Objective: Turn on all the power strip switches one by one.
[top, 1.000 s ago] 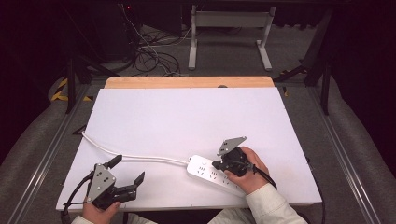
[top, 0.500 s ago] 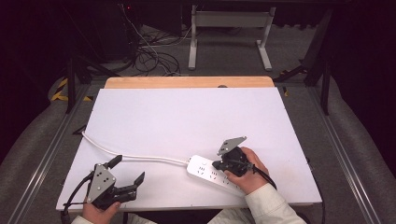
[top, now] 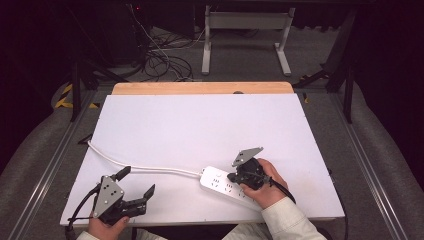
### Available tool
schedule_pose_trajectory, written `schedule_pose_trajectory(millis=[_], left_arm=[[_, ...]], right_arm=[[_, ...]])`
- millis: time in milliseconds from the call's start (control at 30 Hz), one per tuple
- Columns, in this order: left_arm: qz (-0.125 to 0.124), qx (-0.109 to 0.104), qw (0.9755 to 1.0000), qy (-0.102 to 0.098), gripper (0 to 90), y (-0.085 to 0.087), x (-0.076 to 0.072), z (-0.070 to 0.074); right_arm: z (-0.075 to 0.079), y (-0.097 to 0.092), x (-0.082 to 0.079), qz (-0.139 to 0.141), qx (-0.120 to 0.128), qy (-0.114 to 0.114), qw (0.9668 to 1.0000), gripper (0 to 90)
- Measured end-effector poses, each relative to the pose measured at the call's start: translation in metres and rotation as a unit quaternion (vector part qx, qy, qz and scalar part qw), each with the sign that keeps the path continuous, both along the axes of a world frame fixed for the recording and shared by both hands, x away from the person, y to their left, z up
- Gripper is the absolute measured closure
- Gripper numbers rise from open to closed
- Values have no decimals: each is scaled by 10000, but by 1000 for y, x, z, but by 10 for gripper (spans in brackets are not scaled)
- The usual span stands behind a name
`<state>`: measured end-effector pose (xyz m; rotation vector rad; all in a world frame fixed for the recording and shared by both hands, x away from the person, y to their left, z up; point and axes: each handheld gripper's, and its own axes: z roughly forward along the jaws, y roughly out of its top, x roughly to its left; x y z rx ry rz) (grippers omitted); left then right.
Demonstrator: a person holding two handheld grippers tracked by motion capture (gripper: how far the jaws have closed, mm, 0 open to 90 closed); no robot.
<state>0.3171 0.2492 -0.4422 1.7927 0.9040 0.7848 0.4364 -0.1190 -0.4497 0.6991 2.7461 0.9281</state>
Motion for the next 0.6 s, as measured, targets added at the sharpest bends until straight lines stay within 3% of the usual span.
schedule_pose_trajectory(millis=[67, 200, 267, 600], left_arm=[[24, -9, 10000, -6, 116, 0, 0, 0], [28, -56, 10000, 25, 116, 0, 1, 0], [21, -36, 10000, 17, 116, 0, 1, 0], [13, -38, 10000, 1, 116, 0, 1, 0]], right_arm=[[1, -1, -5, 87, 49, -271, 9996, 900], [21, -10, -10, 62, 657, -555, 9963, 900], [27, -10, -11, 69, 690, -633, 9956, 900], [25, -6, -10, 127, 655, -535, 9963, 900]])
